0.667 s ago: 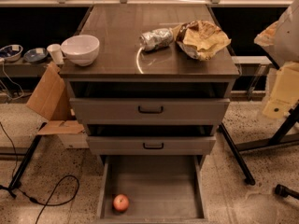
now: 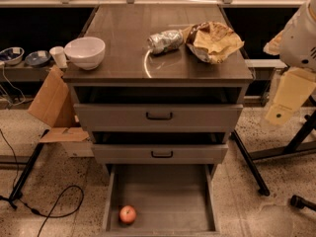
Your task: Pick apple from bottom drawer and place on counter
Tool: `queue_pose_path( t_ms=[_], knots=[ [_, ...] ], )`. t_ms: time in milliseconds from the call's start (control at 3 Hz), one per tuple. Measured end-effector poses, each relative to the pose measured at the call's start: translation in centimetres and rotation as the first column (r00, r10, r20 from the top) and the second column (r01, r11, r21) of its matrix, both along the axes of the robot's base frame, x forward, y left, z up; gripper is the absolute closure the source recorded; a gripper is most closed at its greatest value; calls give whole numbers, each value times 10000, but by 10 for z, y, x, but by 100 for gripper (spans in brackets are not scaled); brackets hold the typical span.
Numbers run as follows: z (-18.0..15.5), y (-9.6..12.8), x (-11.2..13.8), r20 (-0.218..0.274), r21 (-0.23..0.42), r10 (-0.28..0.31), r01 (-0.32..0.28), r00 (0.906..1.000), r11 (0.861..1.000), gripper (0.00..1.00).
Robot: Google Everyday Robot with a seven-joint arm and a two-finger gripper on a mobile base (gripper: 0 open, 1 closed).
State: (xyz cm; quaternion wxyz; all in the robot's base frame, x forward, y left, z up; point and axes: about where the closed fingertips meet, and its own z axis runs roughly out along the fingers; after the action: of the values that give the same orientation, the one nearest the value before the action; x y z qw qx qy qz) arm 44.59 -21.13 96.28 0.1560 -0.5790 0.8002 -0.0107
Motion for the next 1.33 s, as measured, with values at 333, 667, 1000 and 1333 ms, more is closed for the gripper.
queue_pose_path(
  t_ms=[333, 667, 1000, 1333],
  knots=[
    [-43, 31, 19, -969, 925, -753, 843, 9924, 9921, 0],
    [-90, 78, 36, -1823, 1837, -1760, 2094, 9673, 9604, 0],
    [-131, 126, 49, -2191, 2337, -2757, 3247, 9359, 9165, 0],
    [-181, 183, 67, -2483, 2463, -3834, 4408, 8896, 8632, 0]
  ],
)
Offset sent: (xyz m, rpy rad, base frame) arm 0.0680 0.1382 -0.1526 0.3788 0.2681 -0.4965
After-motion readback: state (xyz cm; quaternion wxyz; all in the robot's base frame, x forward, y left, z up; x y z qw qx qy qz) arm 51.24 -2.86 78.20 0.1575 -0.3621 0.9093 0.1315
